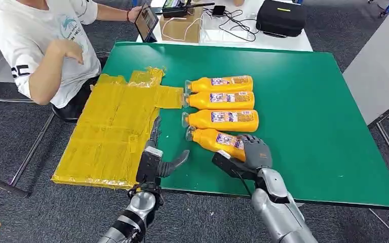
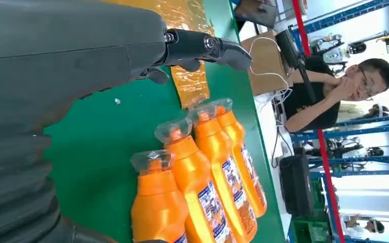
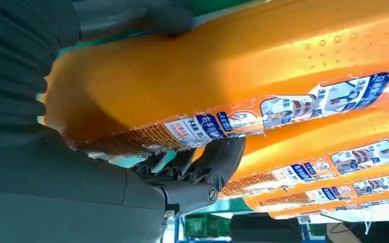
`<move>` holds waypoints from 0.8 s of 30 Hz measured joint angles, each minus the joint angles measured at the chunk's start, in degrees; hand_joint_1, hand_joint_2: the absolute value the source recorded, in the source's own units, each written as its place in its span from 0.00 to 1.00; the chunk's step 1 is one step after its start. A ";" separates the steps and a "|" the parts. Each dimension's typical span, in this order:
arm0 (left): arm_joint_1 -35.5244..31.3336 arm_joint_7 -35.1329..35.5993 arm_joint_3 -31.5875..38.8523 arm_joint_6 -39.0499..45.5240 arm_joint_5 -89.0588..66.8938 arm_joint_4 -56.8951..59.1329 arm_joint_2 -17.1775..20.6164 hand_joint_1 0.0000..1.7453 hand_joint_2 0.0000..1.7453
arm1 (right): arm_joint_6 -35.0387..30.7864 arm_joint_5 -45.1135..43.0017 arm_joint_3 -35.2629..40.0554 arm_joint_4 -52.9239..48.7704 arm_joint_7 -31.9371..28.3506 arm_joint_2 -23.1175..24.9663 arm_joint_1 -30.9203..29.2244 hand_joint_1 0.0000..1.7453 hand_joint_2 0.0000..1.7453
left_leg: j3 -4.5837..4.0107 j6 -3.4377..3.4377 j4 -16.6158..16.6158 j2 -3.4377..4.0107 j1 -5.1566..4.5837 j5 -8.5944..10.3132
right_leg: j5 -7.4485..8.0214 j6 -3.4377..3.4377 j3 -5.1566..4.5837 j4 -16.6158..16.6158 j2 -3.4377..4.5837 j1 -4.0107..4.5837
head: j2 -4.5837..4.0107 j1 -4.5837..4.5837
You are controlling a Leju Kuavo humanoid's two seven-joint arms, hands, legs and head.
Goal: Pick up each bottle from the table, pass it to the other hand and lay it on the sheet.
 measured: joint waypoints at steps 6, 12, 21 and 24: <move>0.13 0.13 0.28 0.94 -1.14 -0.28 0.13 0.00 1.00 | 0.85 -6.68 0.11 0.35 -5.50 0.24 -0.49 1.00 1.00 | 0.07 0.00 -0.01 0.01 0.01 0.00 | 0.01 -0.01 0.07 0.01 0.01 0.01 | 0.00 0.02; 0.12 0.15 0.96 1.66 -1.99 -0.28 0.89 0.00 1.00 | 1.03 -15.30 -0.35 -1.03 -10.62 3.30 0.16 1.00 1.00 | 0.11 -0.03 -0.01 0.09 0.03 0.01 | 0.03 -0.08 0.04 0.01 0.05 0.04 | 0.02 0.02; -0.53 0.15 1.97 2.82 -3.30 0.09 1.86 0.00 1.00 | -1.16 -28.90 -0.59 -4.99 -17.27 6.62 2.43 1.00 1.00 | -0.04 -0.02 -0.01 0.06 0.00 0.01 | 0.03 -0.07 -0.05 0.01 0.03 0.01 | 0.00 0.00; -0.65 0.48 2.51 3.10 -4.05 0.17 2.34 0.00 1.00 | -2.27 -32.11 -0.61 -6.60 -18.27 7.87 2.69 1.00 1.00 | -0.04 -0.02 -0.01 0.05 0.01 0.01 | 0.02 -0.07 -0.06 0.02 0.03 0.02 | 0.00 0.02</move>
